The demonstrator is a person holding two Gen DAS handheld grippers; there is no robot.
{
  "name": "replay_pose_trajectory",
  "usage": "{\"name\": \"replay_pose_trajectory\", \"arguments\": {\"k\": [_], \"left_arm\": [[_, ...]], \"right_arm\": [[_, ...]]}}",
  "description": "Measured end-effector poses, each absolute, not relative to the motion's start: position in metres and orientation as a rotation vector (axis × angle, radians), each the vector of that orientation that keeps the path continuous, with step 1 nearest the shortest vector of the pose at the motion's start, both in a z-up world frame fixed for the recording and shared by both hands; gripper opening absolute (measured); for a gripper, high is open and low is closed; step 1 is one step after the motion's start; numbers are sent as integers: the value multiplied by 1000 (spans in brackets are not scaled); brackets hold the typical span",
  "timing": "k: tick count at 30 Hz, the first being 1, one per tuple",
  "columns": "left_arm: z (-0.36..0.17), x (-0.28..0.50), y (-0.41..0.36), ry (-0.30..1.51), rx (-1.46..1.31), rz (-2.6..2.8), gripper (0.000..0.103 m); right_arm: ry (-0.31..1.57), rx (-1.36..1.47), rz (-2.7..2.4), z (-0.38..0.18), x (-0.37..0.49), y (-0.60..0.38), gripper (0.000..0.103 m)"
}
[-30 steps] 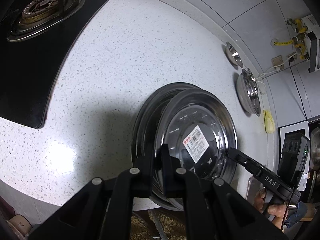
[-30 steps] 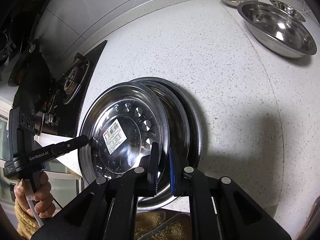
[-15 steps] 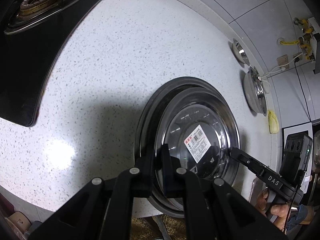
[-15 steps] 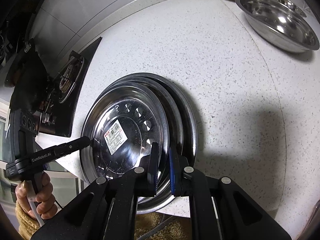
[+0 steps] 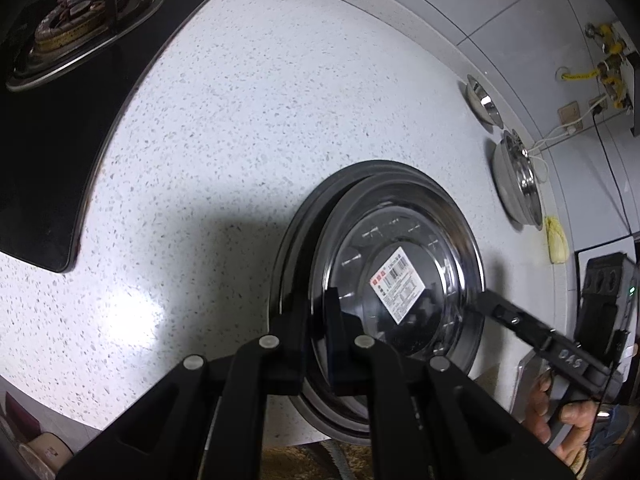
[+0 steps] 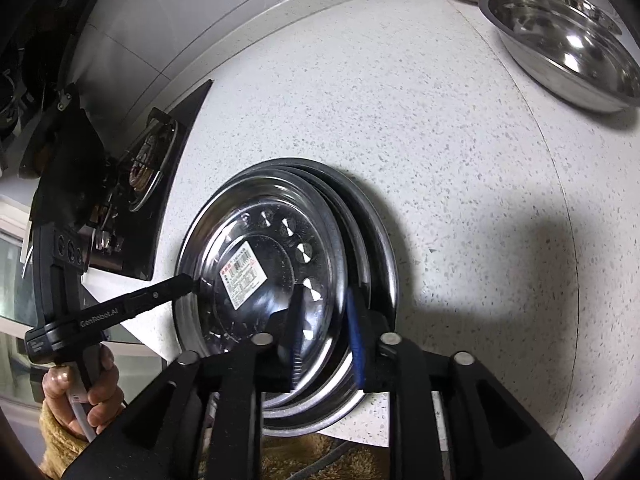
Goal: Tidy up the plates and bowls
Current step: 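Lower the small plate onto the stack and open both grippers, then move both open grippers to the large steel bowl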
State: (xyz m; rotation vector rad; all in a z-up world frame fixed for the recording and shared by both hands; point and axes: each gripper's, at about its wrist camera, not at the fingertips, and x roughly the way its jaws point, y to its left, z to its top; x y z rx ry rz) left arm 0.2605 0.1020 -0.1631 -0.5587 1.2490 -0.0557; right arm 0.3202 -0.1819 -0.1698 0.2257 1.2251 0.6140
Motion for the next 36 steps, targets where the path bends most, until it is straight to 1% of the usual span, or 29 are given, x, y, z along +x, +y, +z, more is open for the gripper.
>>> {"name": "replay_pose_trajectory", "arguments": {"k": [2, 10, 14, 16, 17, 18, 19, 20, 21, 24, 26, 28, 30, 31, 36], "left_arm": [[-163, 259, 102, 1248, -561, -56, 8], [-148, 253, 103, 1190, -526, -40, 8], [-129, 246, 107, 1124, -538, -30, 8], [-119, 245, 107, 1092, -561, -37, 8], [-112, 245, 105, 1070, -583, -46, 12], [-107, 246, 103, 1055, -597, -52, 19], [-102, 247, 100, 1038, -608, -57, 37], [-96, 248, 95, 1020, -622, -63, 46], [-92, 250, 91, 1016, -636, -71, 47], [-87, 266, 68, 1038, -707, -119, 48], [-80, 280, 43, 1046, -680, -139, 48], [-75, 296, 19, 1056, -671, -165, 49], [-71, 315, -8, 1066, -679, -199, 54], [-70, 329, -24, 1069, -680, -209, 57], [-83, 384, -81, 1100, -701, -196, 58]], "right_arm": [[1204, 202, 614, -165, 319, -182, 32], [1170, 204, 634, -153, 320, -191, 32], [1157, 234, 640, -147, 320, -202, 38], [1138, 256, 641, -140, 322, -214, 44], [1128, 262, 638, -138, 323, -220, 48], [1116, 269, 632, -134, 324, -227, 53], [1100, 280, 622, -129, 326, -237, 55], [1087, 288, 615, -125, 328, -244, 61], [1068, 298, 604, -120, 332, -258, 67], [1024, 296, 551, -108, 343, -291, 73], [1010, 291, 514, -103, 353, -312, 77], [996, 282, 458, -99, 368, -337, 78], [988, 279, 424, -97, 381, -355, 81], [986, 282, 395, -97, 392, -367, 81], [999, 281, 314, -102, 435, -395, 82]]}}
